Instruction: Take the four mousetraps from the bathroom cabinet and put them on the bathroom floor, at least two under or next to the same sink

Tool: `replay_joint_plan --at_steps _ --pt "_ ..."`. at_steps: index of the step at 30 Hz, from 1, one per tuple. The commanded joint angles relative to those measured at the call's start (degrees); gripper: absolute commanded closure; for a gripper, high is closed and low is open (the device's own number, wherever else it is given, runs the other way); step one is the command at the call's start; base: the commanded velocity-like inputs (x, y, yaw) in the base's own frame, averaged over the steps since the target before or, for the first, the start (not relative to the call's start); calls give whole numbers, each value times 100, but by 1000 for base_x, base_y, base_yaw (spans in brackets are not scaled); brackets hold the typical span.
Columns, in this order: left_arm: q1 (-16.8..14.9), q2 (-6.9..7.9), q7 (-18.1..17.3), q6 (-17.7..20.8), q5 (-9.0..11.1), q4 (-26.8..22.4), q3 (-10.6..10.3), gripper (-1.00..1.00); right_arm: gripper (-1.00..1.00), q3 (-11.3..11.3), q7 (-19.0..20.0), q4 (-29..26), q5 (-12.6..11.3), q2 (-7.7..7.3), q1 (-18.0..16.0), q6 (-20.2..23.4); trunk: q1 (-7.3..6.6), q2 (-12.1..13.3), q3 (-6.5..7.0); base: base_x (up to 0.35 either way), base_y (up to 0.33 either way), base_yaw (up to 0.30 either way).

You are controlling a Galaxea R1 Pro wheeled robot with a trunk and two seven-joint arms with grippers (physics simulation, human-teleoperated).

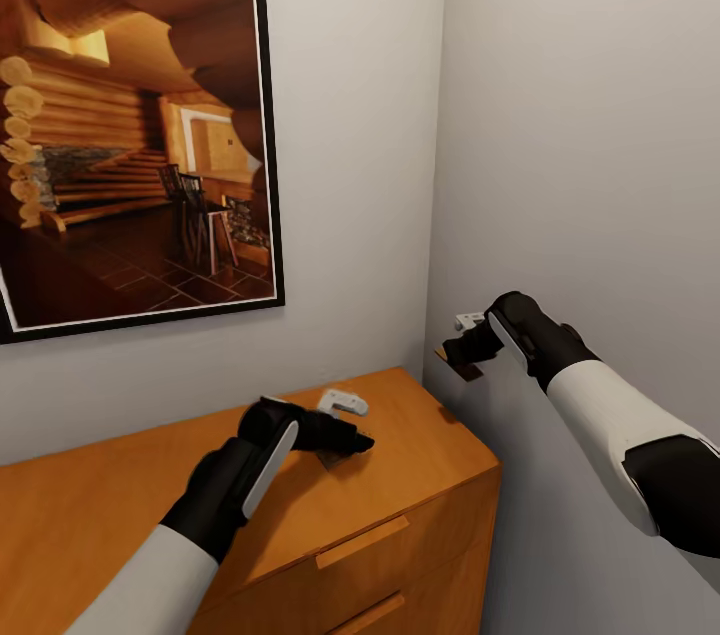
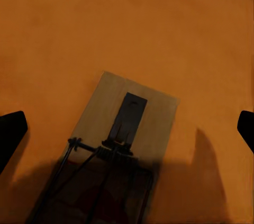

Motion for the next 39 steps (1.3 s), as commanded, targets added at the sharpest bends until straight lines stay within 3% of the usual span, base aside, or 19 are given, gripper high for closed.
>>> replay_joint_plan --at_steps 1,16,22,26,28,30,39 --pt "-5 7 10 97 21 -12 -87 -100 100 41 -19 -4 -63 -10 -6 22 0 -4 -7 0 0 0" --pt "-4 25 17 176 2 -56 -189 -100 100 48 -19 8 -64 -10 -6 22 0 -4 -7 0 0 0" --pt "-4 44 49 178 -12 -308 -192 -100 100 49 -19 8 -63 -10 -6 22 0 -4 -7 0 0 0" --pt "-4 52 64 232 -158 -431 -191 -100 100 53 -19 8 -63 -10 -6 22 0 -4 -7 0 0 0" --pt "-4 49 67 283 -358 -471 -186 -100 100 54 -19 8 -63 -10 -6 22 0 -4 -7 0 0 0" --pt "-4 40 68 328 -687 -500 -175 -100 100 57 -19 8 -63 -10 -6 22 0 -4 -7 0 0 0" --pt "-4 35 59 353 -885 -496 -168 -100 100 58 -19 8 -63 -10 -6 22 0 -4 -7 0 0 0"
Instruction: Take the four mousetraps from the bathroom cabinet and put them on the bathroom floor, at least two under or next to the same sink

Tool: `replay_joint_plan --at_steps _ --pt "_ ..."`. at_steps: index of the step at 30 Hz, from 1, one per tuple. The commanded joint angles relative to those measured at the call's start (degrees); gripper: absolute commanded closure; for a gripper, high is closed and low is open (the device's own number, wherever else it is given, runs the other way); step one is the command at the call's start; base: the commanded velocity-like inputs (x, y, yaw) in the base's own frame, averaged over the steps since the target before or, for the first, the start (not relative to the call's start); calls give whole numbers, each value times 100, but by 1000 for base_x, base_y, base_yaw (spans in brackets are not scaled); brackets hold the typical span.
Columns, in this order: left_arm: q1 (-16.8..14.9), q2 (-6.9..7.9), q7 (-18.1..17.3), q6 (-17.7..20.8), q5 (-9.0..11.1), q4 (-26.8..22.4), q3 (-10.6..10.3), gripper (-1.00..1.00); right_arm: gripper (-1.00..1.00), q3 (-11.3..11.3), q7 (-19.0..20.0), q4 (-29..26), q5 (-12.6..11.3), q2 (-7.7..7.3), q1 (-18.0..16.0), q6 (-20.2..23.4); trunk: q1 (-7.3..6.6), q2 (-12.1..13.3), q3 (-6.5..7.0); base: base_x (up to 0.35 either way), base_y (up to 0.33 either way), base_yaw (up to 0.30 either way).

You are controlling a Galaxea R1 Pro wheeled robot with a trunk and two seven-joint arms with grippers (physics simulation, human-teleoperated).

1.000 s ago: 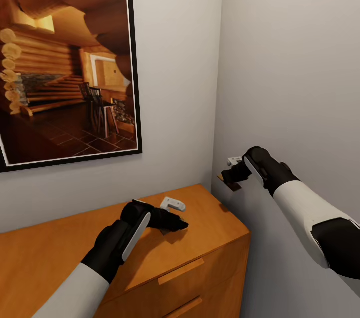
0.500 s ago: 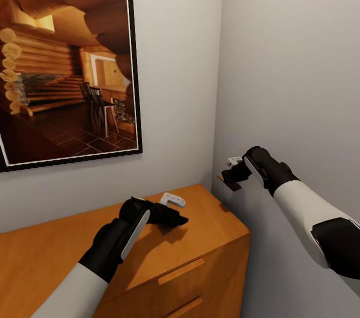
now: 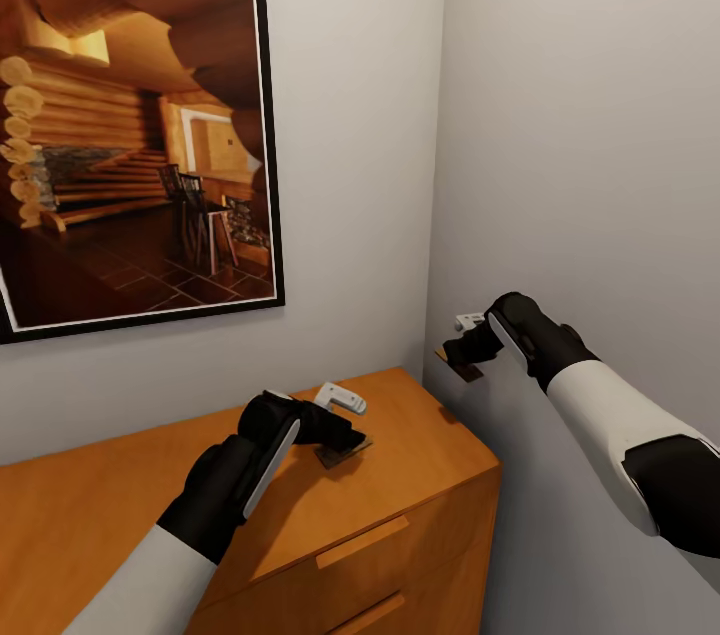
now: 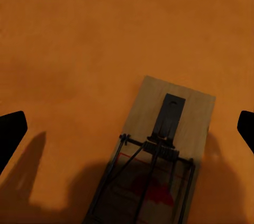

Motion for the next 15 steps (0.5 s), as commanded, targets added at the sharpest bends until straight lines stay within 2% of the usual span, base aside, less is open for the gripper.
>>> replay_joint_plan --at_steps 1,15 --pt "-5 -1 -8 28 -4 -2 0 -100 100 39 -19 -5 -63 -10 -7 22 0 -4 -7 0 0 0" --pt "-5 -25 -12 26 -16 54 -28 -100 100 41 -19 2 -63 -10 -7 22 0 -4 -7 0 0 0"
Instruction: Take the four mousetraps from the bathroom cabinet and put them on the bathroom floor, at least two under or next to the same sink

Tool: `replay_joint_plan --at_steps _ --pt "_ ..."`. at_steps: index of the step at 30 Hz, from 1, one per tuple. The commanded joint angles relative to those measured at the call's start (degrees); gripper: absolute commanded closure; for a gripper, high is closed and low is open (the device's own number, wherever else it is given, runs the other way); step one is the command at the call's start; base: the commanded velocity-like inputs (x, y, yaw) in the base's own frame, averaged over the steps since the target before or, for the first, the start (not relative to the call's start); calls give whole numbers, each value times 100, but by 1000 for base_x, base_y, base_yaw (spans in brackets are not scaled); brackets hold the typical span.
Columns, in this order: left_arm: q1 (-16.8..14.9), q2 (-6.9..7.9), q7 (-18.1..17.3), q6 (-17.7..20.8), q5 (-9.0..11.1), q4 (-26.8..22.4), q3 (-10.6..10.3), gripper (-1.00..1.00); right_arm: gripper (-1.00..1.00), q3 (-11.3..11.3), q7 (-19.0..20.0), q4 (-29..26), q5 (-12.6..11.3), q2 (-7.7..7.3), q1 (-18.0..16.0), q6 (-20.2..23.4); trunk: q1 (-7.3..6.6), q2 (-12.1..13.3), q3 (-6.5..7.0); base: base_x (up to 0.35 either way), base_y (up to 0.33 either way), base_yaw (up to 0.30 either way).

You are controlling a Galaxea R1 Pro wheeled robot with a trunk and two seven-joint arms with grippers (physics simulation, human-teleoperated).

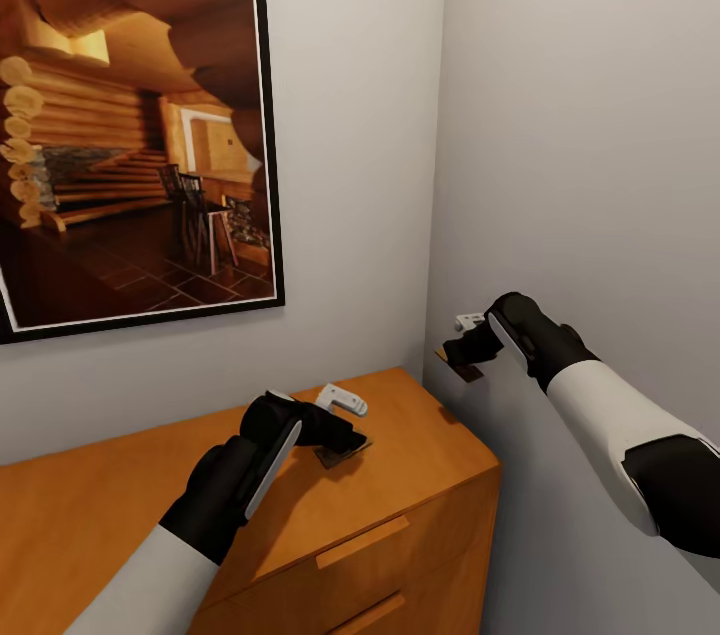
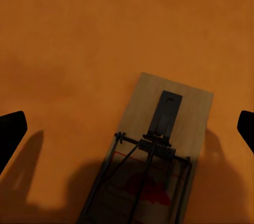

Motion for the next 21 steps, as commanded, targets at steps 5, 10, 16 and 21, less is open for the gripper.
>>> replay_joint_plan --at_steps 5,10,16,21 --pt "-5 -2 -8 26 -2 -1 2 -100 100 41 -20 -7 -63 -10 -7 22 0 -4 -7 0 0 0" --pt "-5 3 -8 28 -2 -1 7 -100 100 41 -20 -7 -63 -10 -7 22 0 -4 -7 0 0 0" --pt "-5 10 -8 37 5 -6 8 -100 100 41 -20 -7 -63 -10 -7 22 0 -4 -7 -17 0 0" --pt "-5 5 -8 38 5 -10 8 -100 100 41 -18 -7 -63 -10 -7 22 0 -4 -7 -78 0 0"
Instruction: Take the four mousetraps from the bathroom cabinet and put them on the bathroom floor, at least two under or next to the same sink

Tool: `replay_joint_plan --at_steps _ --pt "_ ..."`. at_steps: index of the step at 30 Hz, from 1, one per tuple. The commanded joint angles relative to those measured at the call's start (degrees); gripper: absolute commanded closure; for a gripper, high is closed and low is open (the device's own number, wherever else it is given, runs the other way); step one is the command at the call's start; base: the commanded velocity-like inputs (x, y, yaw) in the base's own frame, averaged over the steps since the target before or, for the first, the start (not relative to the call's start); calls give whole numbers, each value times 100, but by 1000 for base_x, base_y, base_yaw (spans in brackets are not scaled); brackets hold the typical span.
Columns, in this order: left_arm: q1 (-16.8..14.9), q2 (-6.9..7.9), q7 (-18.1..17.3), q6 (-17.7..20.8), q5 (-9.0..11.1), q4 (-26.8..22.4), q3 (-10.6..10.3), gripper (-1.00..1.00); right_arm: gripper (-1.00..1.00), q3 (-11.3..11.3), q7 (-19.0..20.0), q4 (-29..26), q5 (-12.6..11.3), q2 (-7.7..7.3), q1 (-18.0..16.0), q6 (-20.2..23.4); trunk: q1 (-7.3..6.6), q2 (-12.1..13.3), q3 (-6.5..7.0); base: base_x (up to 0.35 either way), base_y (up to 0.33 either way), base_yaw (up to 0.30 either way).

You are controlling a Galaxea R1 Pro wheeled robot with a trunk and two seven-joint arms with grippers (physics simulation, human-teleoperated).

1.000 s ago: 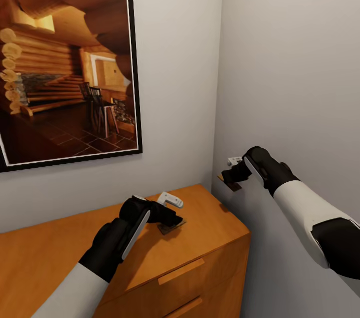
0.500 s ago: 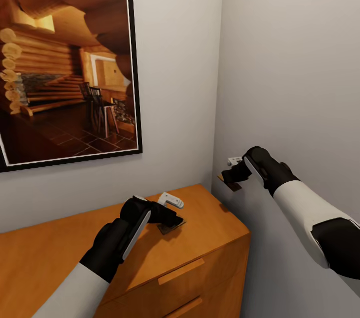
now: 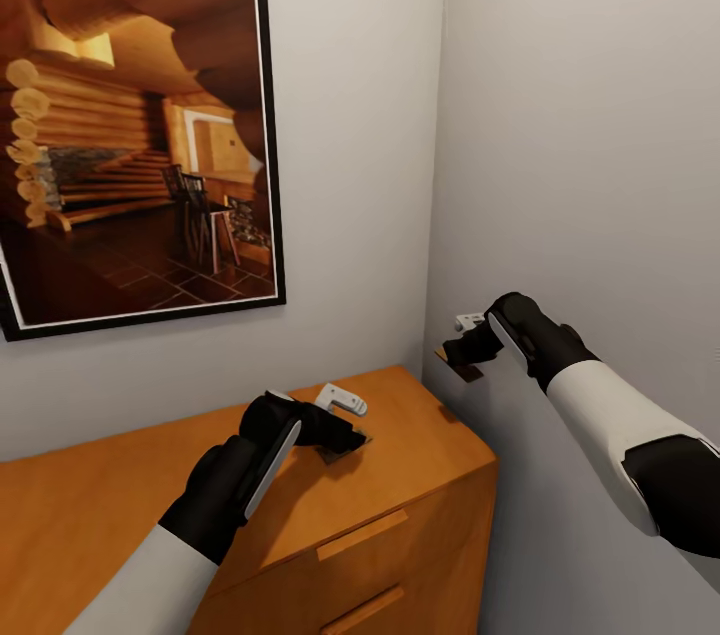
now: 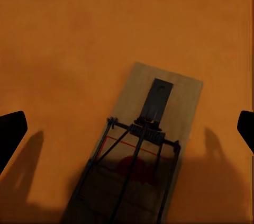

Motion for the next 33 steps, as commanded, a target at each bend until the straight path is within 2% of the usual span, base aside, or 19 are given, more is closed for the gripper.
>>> replay_joint_plan --at_steps 1,33 --pt "-5 -2 -7 25 -1 -3 3 -100 100 41 -17 -7 -63 -10 -6 22 -1 -4 -8 -25 0 0" --pt "-5 7 -6 78 57 260 29 -100 100 41 -11 -7 -60 -10 -6 22 -1 -4 -8 -1 0 0"
